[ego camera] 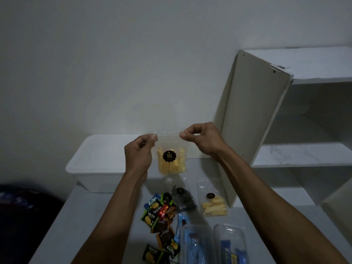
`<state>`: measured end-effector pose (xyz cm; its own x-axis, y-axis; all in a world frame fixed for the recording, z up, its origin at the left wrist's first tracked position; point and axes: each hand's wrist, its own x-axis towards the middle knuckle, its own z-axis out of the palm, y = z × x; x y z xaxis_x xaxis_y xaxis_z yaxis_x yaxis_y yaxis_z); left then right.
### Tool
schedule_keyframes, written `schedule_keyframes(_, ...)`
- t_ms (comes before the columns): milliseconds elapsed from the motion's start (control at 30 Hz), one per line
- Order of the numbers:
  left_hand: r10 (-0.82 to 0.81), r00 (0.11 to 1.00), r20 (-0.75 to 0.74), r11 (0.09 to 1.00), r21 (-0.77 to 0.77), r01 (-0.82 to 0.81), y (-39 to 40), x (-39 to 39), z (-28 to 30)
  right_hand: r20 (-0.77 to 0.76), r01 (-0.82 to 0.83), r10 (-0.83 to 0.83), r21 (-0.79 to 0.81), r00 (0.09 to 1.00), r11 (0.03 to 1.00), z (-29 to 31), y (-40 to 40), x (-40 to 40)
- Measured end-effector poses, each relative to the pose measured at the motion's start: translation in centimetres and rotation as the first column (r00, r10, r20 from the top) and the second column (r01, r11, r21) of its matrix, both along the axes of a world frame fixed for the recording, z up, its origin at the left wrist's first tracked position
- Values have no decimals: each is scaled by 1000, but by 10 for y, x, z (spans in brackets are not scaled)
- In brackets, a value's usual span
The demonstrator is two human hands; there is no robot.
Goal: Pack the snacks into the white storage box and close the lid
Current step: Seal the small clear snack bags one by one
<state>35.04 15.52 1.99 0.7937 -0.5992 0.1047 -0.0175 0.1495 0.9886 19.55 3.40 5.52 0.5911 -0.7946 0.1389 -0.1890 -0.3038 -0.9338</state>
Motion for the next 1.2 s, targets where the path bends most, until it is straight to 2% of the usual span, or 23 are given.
schedule_keyframes(100,33,999,37,999,-6,-32,-2,1,1,16,-20,20,5,1000,1000,0,0,-2)
schedule_keyframes(200,44,995,85,999,-3,-44,-5,-1,1,-51,-59,58,-14,997,998,1,5,2)
schedule_keyframes(333,1,995,96,1000,2,-2,-8,-7,0,-109,-57,46,-103,993,993,2,12,13)
schedule_keyframes(467,-116,992,56,993,-2,116,-9,-12,0,-131,-33,8,-190,991,981,1,15,12)
schedule_keyframes(567,-120,990,76,993,22,119,-10,-13,0,-123,-64,45,-157,991,985,-3,16,11)
schedule_keyframes(733,-150,969,195,987,82,136,-6,-10,0,-133,-161,163,24,978,987,11,11,10)
schedule_keyframes(900,-246,933,261,965,151,212,-4,-9,2,-242,-220,198,-65,950,973,20,7,6)
schedule_keyframes(967,-222,942,251,971,143,191,-3,-10,2,-235,-212,196,-44,952,976,19,7,4)
schedule_keyframes(1100,40,986,163,989,134,-63,-3,-19,3,-118,-92,100,65,988,994,5,13,9)
schedule_keyframes(1200,21,995,100,980,196,-40,-3,-29,9,-91,-41,46,59,995,997,-7,20,16)
